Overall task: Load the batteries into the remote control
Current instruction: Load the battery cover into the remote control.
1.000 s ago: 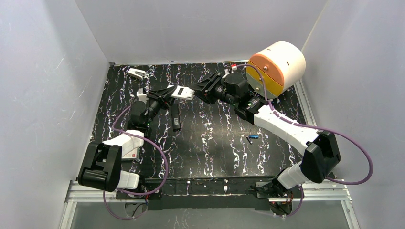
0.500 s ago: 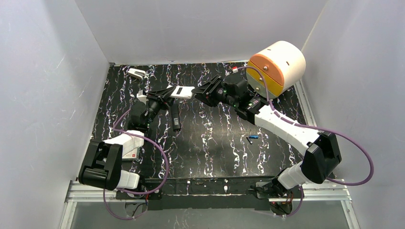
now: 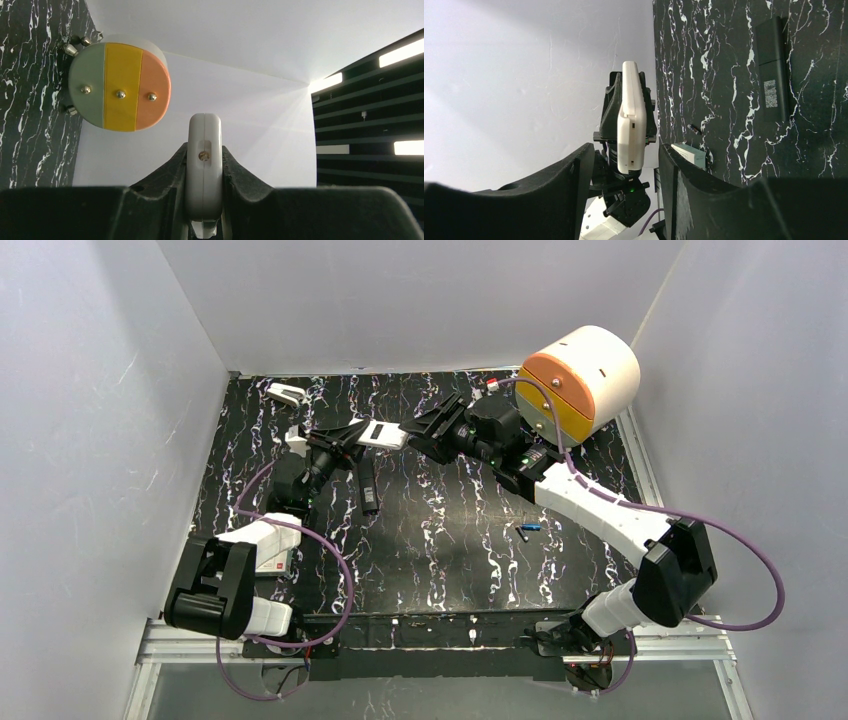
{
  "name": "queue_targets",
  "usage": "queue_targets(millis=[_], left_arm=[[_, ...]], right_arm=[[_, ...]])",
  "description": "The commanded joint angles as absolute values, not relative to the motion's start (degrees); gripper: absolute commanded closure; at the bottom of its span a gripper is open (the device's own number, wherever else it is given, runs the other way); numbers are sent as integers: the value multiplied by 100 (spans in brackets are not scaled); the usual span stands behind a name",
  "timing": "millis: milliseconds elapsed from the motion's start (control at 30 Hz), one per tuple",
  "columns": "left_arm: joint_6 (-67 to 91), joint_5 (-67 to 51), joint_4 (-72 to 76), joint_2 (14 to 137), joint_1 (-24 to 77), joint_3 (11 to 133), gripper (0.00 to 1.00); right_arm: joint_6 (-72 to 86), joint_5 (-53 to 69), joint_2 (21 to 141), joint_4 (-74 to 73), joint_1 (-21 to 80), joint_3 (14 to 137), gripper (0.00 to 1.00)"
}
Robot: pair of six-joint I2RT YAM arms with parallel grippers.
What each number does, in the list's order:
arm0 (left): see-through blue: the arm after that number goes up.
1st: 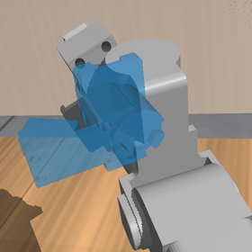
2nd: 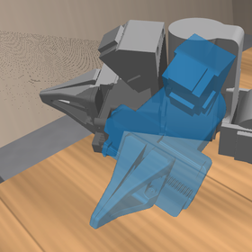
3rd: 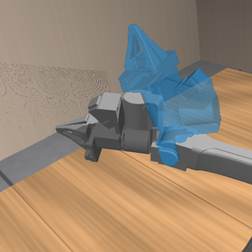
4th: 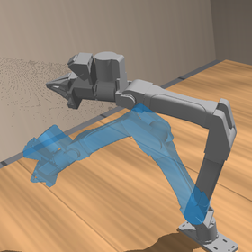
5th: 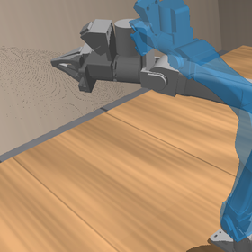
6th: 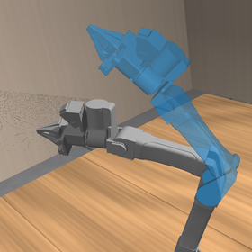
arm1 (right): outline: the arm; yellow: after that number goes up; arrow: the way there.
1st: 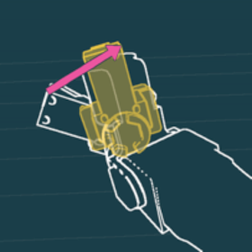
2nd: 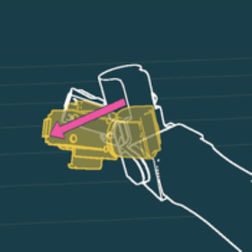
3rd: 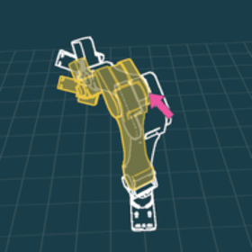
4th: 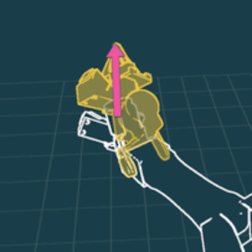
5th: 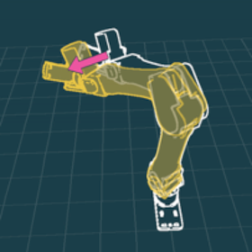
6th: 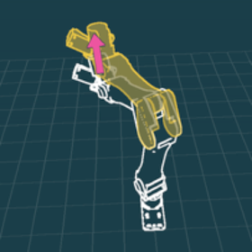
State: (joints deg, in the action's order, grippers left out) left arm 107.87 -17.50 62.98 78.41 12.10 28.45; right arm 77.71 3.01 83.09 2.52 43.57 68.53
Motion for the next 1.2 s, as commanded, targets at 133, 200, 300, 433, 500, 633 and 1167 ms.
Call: queue_targets(millis=[133, 200, 300, 433, 500, 633, 1167], left_arm=[[10191, -2093, 6537, 7546, 1204, 3088, 100], [10163, -2145, 6563, 7550, 1204, 3122, 100], [10151, -2164, 6582, 7544, 1204, 3162, 100], [10295, -2179, 6583, 7613, 1204, 3256, 100], [10402, -2186, 6628, 7660, 1204, 3320, 100], [10561, -2202, 6635, 7690, 1208, 3388, 100], [10239, -2830, 7234, 7669, 1347, 3613, 100]], right_arm=[[7560, 475, 8455, 576, 4352, 6951, 48], [7544, 535, 8516, 552, 4356, 6964, 50], [7522, 616, 8577, 522, 4358, 6982, 55], [7482, 702, 8622, 484, 4351, 6993, 64], [7480, 715, 8615, 524, 4351, 6954, 68], [7480, 729, 8546, 769, 4355, 6783, 76], [7386, 1085, 8863, 2589, 4461, 6395, 87]])
